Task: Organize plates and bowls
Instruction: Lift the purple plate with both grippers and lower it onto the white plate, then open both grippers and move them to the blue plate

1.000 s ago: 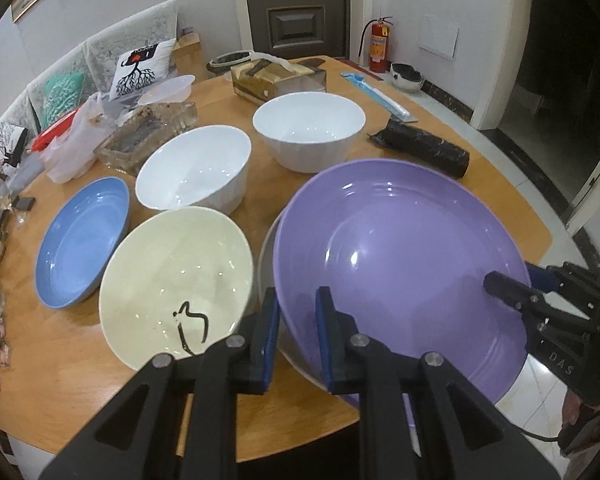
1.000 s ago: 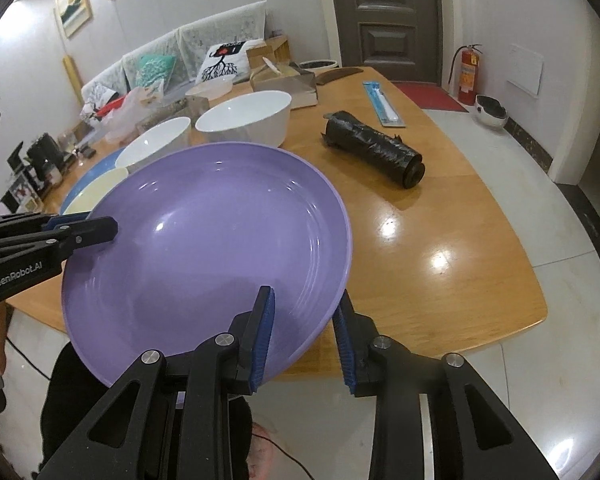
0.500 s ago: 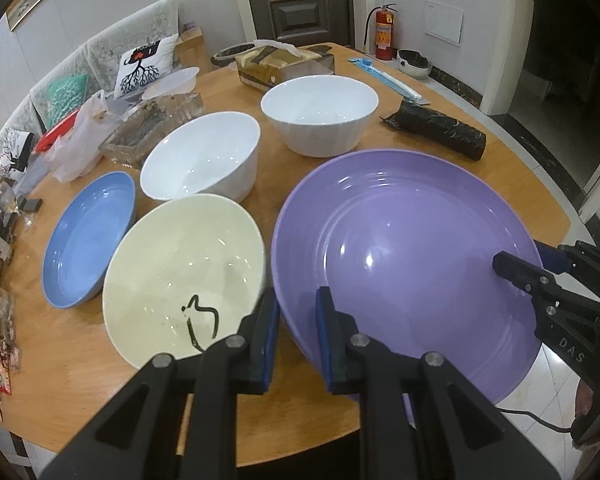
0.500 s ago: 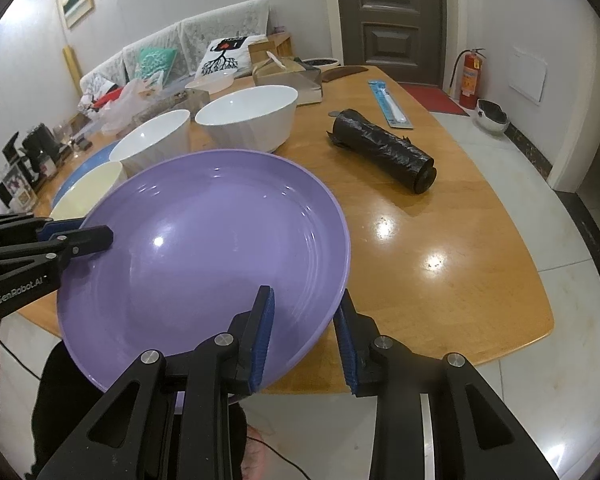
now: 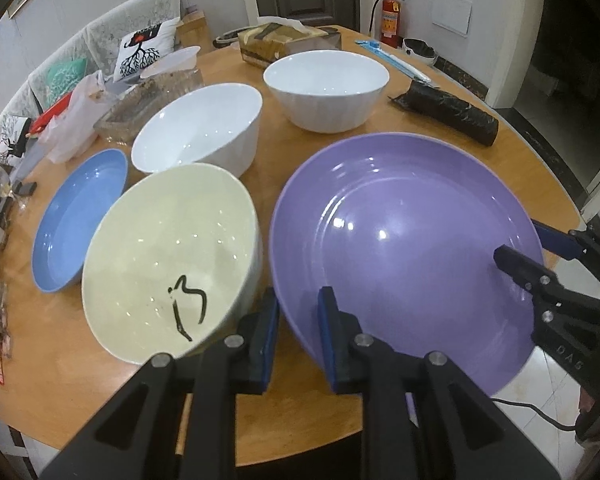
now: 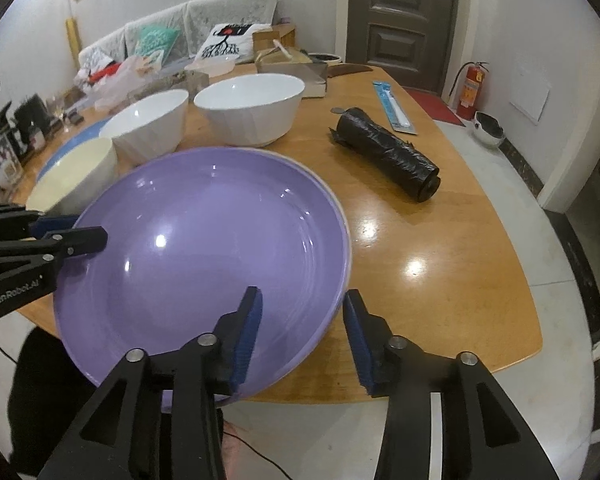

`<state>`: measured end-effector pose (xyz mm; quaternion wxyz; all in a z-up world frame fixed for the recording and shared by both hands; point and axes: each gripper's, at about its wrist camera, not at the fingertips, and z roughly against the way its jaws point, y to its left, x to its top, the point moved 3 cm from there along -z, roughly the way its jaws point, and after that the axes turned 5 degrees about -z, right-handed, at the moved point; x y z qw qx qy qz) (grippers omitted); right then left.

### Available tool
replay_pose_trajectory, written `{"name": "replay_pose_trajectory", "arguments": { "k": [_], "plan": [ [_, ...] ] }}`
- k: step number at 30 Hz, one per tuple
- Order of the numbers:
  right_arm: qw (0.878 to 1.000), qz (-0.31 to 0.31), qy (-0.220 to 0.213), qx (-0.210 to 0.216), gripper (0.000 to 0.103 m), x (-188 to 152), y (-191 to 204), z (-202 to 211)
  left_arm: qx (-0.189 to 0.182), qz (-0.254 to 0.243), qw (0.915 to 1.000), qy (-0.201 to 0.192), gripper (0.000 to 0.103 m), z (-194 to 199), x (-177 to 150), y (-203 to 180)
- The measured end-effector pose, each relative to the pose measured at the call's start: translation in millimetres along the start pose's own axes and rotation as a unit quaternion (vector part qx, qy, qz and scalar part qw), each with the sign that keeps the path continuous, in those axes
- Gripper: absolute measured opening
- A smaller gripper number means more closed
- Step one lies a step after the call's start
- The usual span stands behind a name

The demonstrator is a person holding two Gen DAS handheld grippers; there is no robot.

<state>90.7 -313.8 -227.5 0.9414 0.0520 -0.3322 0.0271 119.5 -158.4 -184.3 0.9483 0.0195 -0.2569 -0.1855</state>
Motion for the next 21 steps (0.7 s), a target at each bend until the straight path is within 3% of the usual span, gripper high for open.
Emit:
{"name": "replay_pose_trajectory", "arguments": {
  "k": [9,13,16,21],
  "plan": [
    [1.000,0.006,0.001,-0.028,0.044,5.8,2.5,-2.5,-0.015,-0.002,0.9998,-0.011,0.033,4.2,-0.5,-5.2],
    [0.999,0.001,-0.019,-0.030,0.050,13.1,0.3,16.1,-0.053,0.015,0.9979,-0.035,0.039,24.3,-1.2,3.7],
    [0.999,-0.001,-0.041,-0.013,0.050,26.1,9.0,35.6,-0.084,0.025,0.9940,-0.065,0.040,48.8,0.7,12.5],
    [0.996,0.012,-0.079,0.035,0.051,52.6,45.0,67.2,-0.097,0.052,0.9860,-0.125,0.042,95.3,-1.7,53.8]
  ]
}}
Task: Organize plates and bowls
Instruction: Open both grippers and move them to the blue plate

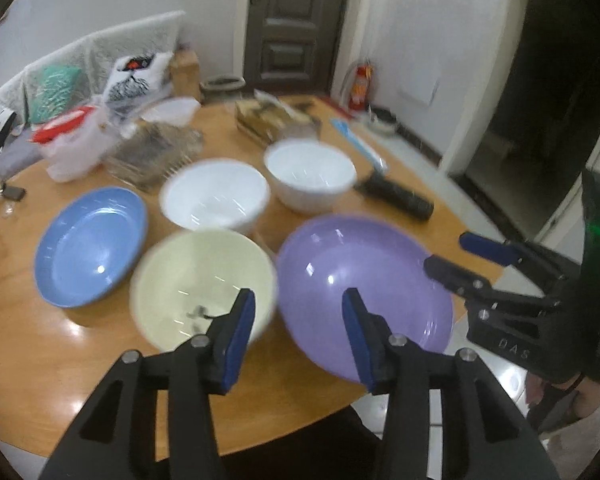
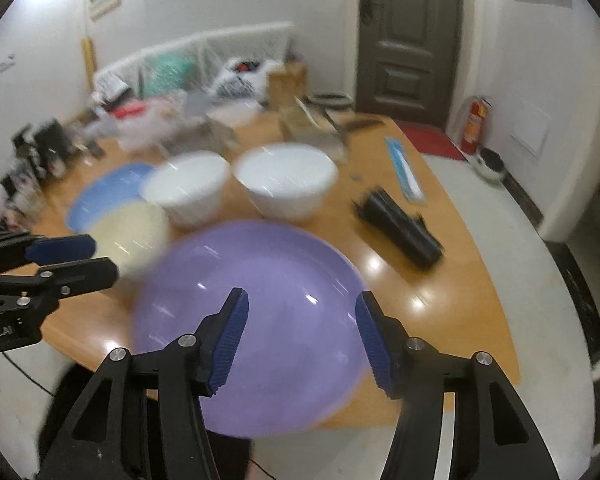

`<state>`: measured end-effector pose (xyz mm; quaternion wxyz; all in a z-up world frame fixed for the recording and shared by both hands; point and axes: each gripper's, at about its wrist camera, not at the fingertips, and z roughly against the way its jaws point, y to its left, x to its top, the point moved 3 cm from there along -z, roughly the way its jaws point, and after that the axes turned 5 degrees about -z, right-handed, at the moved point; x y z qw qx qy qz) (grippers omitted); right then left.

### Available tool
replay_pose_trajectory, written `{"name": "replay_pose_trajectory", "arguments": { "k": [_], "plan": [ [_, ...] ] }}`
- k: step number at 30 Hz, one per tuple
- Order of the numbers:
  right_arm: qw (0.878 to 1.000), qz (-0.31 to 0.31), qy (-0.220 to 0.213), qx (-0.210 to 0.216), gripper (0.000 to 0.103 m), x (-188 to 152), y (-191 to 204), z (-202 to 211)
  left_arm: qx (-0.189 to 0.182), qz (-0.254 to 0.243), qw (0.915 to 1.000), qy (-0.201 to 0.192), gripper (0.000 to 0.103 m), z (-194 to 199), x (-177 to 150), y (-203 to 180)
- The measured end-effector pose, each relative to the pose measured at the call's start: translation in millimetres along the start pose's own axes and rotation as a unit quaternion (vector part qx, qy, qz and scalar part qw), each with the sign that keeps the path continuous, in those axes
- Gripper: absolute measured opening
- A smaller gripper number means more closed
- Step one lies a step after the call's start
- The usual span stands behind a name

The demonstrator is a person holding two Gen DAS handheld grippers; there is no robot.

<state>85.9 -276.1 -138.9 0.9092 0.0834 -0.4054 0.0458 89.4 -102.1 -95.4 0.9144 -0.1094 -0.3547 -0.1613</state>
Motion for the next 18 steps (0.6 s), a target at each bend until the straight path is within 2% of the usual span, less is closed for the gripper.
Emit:
{"name": "replay_pose_trajectory", "arguments": {
  "k": [5,9,13,18],
  "plan": [
    [0.998,0.031,-0.012,0.056,0.052,28.0,68.3,-0.4,0.023,0.042,0.9975,-0.051,0.048,44.5,1.5,69.4],
    [0.995,0.049,0.003,0.086,0.053,36.4,122.2,-21.1,0.053,0.078,0.9937,-0.060,0.049,60.2,-8.9,134.2],
    [0.989,0.071,0.034,0.121,0.053,43.1,177.2,-50.9,0.078,0.106,0.9899,-0.053,0.049,62.2,-22.0,196.1],
    [0.985,0.097,0.074,0.120,0.053,52.9,223.8,-93.8,0.102,0.138,0.9850,-0.019,0.049,37.6,-35.5,270.0]
  ]
}}
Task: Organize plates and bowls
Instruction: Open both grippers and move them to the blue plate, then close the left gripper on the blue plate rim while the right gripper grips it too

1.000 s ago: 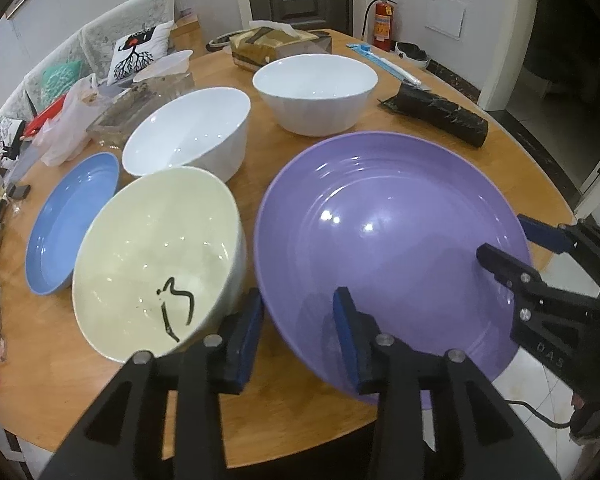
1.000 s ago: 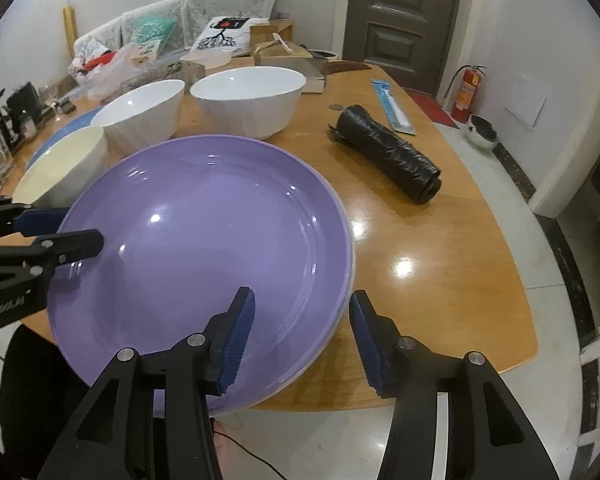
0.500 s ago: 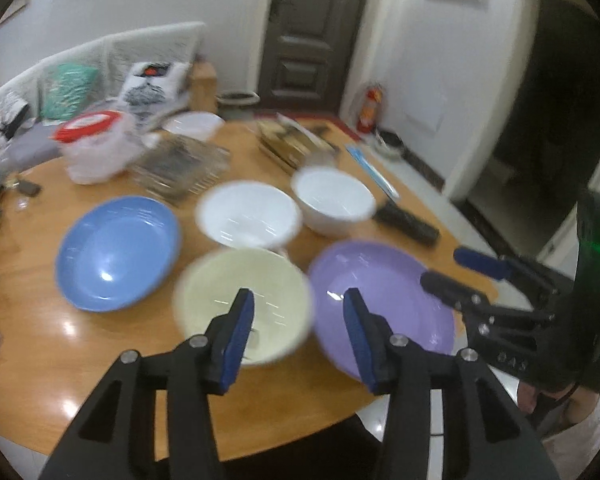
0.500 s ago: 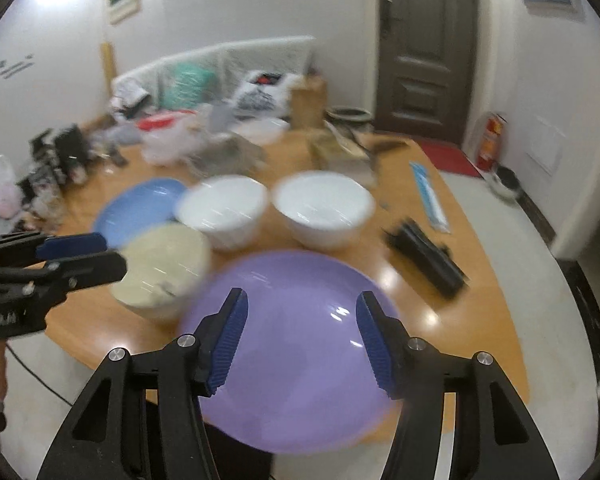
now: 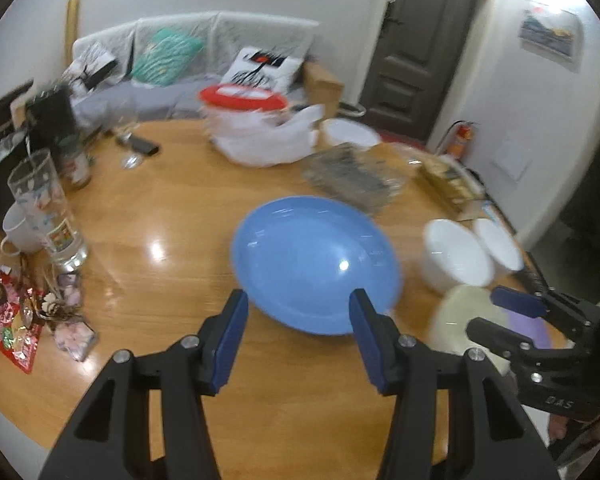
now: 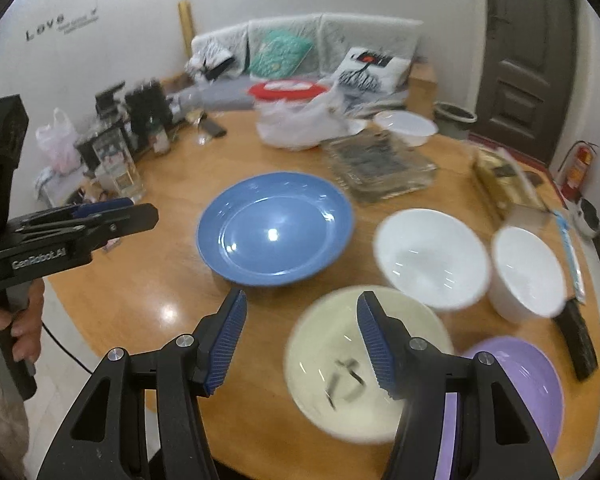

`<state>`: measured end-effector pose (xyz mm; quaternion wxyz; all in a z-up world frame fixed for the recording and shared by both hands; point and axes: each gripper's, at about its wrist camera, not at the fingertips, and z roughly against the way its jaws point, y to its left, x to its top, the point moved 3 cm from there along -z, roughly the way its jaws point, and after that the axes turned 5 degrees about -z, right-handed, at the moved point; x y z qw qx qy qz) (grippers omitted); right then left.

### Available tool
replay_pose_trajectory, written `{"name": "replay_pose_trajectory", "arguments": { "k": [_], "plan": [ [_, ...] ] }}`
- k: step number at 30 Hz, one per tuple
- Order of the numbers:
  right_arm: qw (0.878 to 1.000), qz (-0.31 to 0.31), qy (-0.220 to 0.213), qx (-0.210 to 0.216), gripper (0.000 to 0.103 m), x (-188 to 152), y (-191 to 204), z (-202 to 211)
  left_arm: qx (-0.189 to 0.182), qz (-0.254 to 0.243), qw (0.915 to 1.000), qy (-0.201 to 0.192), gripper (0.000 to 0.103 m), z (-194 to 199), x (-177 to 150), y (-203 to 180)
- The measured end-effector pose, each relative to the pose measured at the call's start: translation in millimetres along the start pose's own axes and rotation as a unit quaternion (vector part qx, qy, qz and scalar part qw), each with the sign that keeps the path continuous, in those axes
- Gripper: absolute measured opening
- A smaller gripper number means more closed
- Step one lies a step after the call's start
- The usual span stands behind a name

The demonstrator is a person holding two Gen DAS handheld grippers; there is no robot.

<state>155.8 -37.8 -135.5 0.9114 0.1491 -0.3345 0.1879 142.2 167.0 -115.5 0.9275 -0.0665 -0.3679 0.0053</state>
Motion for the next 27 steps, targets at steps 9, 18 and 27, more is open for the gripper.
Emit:
{"name": "replay_pose_trajectory", "arguments": {
  "k": [9,18,27],
  "plan": [
    [0.995,-0.031,0.083,-0.037,0.053,24.2,-4.9,-84.7,0.018,0.026,0.9984,0.046,0.049,-83.9,6.6,45.2],
    [0.989,-0.023,0.131,-0.062,0.052,29.0,-12.6,-127.4,0.027,0.024,0.9972,0.065,0.038,-130.6,12.3,48.3],
    [0.986,-0.012,0.154,-0.064,0.049,30.8,-11.8,-141.1,0.022,0.015,0.9973,0.069,0.013,-145.7,9.7,45.2]
  ]
}}
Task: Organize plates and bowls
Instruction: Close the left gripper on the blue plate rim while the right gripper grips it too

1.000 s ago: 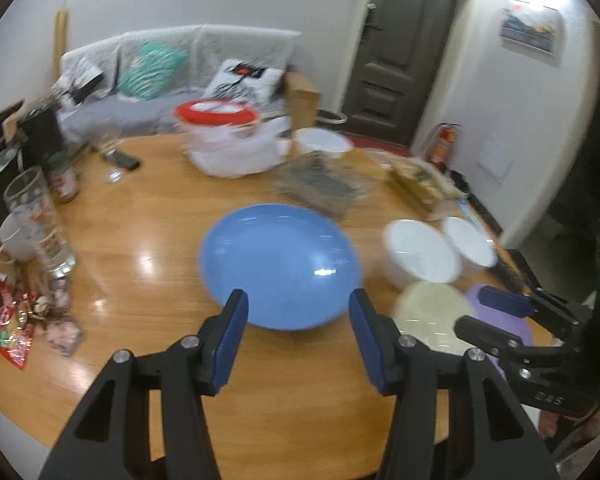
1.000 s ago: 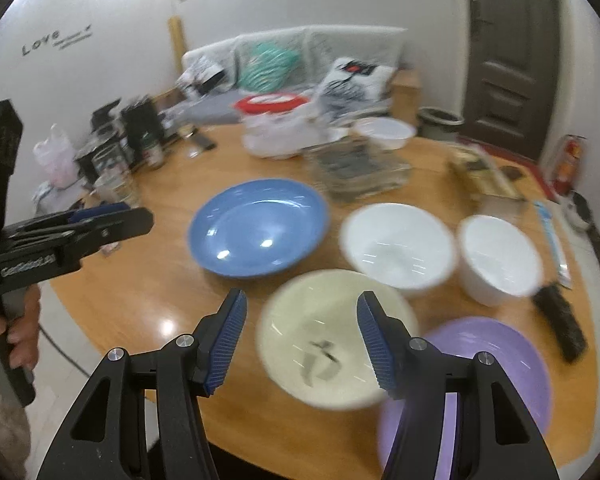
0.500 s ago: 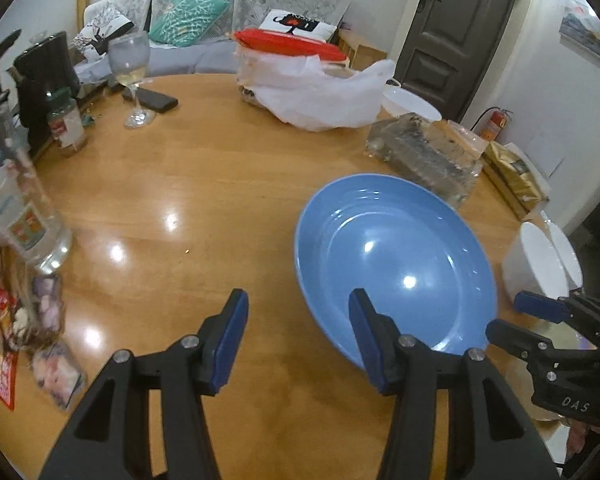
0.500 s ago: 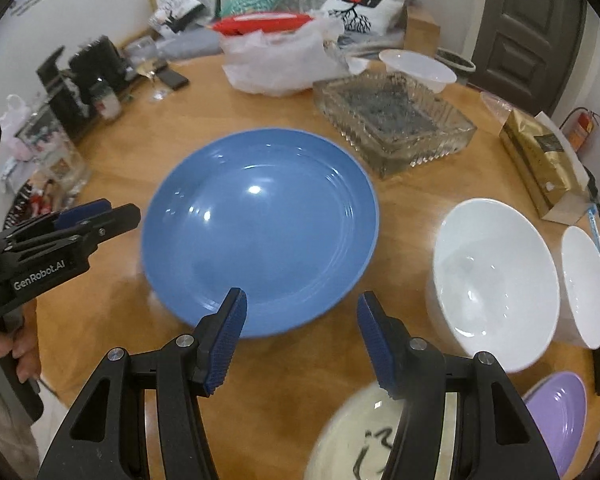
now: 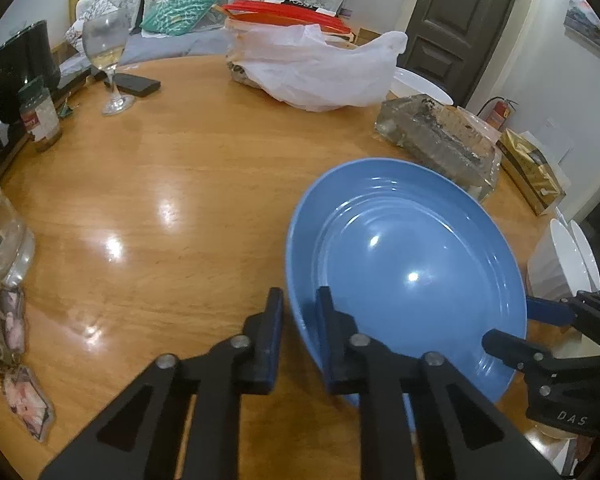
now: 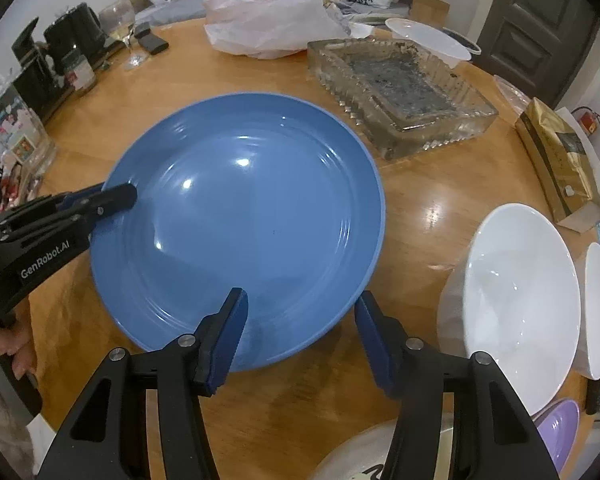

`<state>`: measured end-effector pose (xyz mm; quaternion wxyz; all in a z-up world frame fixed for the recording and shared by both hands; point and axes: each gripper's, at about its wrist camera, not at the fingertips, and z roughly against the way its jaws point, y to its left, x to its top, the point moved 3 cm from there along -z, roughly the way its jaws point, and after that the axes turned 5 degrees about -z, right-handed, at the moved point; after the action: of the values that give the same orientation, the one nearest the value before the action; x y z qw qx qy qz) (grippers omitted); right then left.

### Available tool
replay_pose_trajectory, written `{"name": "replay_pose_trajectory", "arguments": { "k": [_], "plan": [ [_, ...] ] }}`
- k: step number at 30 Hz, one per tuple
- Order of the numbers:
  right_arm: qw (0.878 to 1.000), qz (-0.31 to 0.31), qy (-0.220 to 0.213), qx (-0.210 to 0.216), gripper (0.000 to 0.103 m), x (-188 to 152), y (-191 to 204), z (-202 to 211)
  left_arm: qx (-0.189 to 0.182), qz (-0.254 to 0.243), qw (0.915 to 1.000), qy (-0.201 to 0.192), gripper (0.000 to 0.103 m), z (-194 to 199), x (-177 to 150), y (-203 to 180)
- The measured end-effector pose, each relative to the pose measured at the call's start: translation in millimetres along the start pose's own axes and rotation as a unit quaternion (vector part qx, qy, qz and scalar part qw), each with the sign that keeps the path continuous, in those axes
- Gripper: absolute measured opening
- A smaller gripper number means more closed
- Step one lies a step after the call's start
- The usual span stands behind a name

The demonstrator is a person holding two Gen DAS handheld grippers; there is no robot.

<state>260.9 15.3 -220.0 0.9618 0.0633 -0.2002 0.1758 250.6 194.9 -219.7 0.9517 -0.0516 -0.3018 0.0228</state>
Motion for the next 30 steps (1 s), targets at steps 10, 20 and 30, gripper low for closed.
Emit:
{"name": "replay_pose_trajectory", "arguments": {
  "k": [10,20,30],
  "plan": [
    [1.000,0.005,0.014,0.007,0.049,3.9,3.4,-3.8,0.024,-0.005,0.9995,0.018,0.013,11.3,-6.2,20.7],
    [0.999,0.000,0.041,0.030,0.029,21.0,3.3,-18.3,0.029,-0.004,0.9994,0.019,0.014,1.2,2.6,17.1],
    [0.998,-0.015,0.017,0.052,0.025,20.3,-1.5,-0.8,0.033,-0.008,0.9994,0.005,0.014,30.7,-4.9,11.1]
  ]
}}
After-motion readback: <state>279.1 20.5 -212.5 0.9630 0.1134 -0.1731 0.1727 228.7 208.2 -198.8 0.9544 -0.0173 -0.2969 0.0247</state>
